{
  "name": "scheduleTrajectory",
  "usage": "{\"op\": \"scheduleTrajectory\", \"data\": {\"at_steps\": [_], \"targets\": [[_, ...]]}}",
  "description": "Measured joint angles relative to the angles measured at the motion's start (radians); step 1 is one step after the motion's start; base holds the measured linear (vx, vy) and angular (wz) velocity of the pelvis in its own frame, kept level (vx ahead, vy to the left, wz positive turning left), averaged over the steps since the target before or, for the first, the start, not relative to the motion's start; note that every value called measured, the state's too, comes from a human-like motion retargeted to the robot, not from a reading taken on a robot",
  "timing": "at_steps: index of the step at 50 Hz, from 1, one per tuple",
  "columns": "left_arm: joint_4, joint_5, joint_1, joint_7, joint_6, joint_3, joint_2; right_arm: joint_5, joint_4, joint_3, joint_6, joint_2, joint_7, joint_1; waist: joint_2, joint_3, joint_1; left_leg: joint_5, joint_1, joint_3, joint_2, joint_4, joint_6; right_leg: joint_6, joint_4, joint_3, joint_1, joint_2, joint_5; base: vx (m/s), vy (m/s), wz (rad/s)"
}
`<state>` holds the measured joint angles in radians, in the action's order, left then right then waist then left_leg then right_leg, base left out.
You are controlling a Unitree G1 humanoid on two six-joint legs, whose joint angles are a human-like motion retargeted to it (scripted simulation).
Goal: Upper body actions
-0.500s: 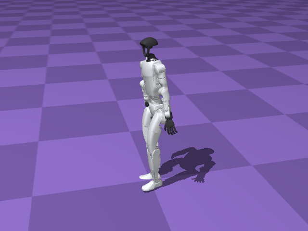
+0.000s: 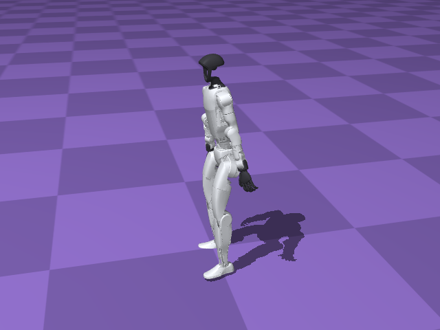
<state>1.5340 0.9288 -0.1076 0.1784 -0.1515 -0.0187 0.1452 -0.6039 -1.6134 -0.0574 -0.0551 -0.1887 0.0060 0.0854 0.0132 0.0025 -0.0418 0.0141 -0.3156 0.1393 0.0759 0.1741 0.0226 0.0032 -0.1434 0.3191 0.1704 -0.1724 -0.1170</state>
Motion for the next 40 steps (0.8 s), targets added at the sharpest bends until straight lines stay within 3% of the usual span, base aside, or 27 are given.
{"op": "scheduleTrajectory", "data": {"at_steps": [4,5,7,8,12,18,24,32,40], "targets": [[-0.040,0.021,0.062,-0.027,0.023,0.035,0.044,-0.058,0.005,0.025,-0.011,-0.009,-0.050,0.024,0.053,0.051,0.145,-0.028,0.017,0.162,-0.046,-0.011,-0.052,0.045,-0.055,-0.191,0.080,-0.029,0.039,-0.02,0.36,-2.11],[-0.042,0.032,0.078,-0.021,0.028,0.054,0.062,-0.070,0.003,0.026,0.005,-0.010,-0.060,0.025,0.050,0.050,0.134,-0.043,0.023,0.152,-0.048,-0.015,-0.051,0.057,-0.066,-0.182,0.088,-0.037,0.045,-0.05,0.25,1.98],[-0.031,0.057,0.130,-0.022,0.035,0.058,0.098,-0.096,0.004,0.042,0.018,-0.009,-0.061,0.048,-0.003,0.027,-0.066,-0.085,-0.027,-0.055,-0.038,0.033,0.002,0.062,-0.084,0.015,0.069,-0.076,0.037,-0.08,0.22,2.78],[-0.029,0.066,0.148,-0.035,0.036,0.043,0.109,-0.106,0.008,0.058,0.011,-0.005,-0.061,0.060,0.009,0.040,-0.028,-0.080,-0.030,-0.002,-0.042,0.031,-0.018,0.055,-0.093,-0.036,0.091,-0.073,0.053,-0.06,0.25,0.04],[-0.029,-0.015,0.224,-0.099,0.028,0.004,0.141,-0.131,0.041,0.084,0.011,0.001,-0.064,0.104,0.000,0.082,-0.062,-0.095,-0.052,-0.016,-0.051,0.055,-0.024,0.118,-0.109,0.029,0.108,-0.091,0.083,-0.11,0.20,-0.19],[-0.070,-0.247,0.335,-0.178,0.088,-0.036,0.180,-0.147,0.130,0.152,0.045,0.002,-0.075,0.167,-0.008,0.132,-0.081,-0.128,-0.130,-0.001,-0.037,0.110,-0.024,0.077,-0.155,0.175,0.182,-0.118,0.058,-0.19,0.07,-0.11],[-0.176,-0.298,0.427,-0.186,0.126,-0.029,0.193,-0.182,0.220,0.213,0.067,-0.027,-0.111,0.241,-0.016,0.192,-0.087,-0.166,-0.277,-0.033,-0.036,0.228,-0.016,0.081,-0.267,0.146,0.328,-0.139,-0.014,-0.23,-0.03,0.02],[-0.420,-0.246,0.479,-0.047,0.108,0.072,0.222,-0.230,0.470,0.270,0.032,-0.115,-0.222,0.341,0.023,0.249,-0.080,-0.220,-0.601,0.024,-0.020,0.517,-0.023,0.030,-0.572,0.034,0.690,-0.202,-0.100,-0.26,-0.07,-0.18],[-0.751,-0.114,0.496,0.154,0.010,0.146,0.239,-0.190,0.811,0.266,-0.020,-0.226,-0.279,0.378,0.019,0.298,-0.104,-0.291,-0.910,0.039,-0.033,0.831,-0.058,-0.055,-0.920,-0.002,1.009,-0.250,-0.222,-0.24,-0.07,0.18]]}}
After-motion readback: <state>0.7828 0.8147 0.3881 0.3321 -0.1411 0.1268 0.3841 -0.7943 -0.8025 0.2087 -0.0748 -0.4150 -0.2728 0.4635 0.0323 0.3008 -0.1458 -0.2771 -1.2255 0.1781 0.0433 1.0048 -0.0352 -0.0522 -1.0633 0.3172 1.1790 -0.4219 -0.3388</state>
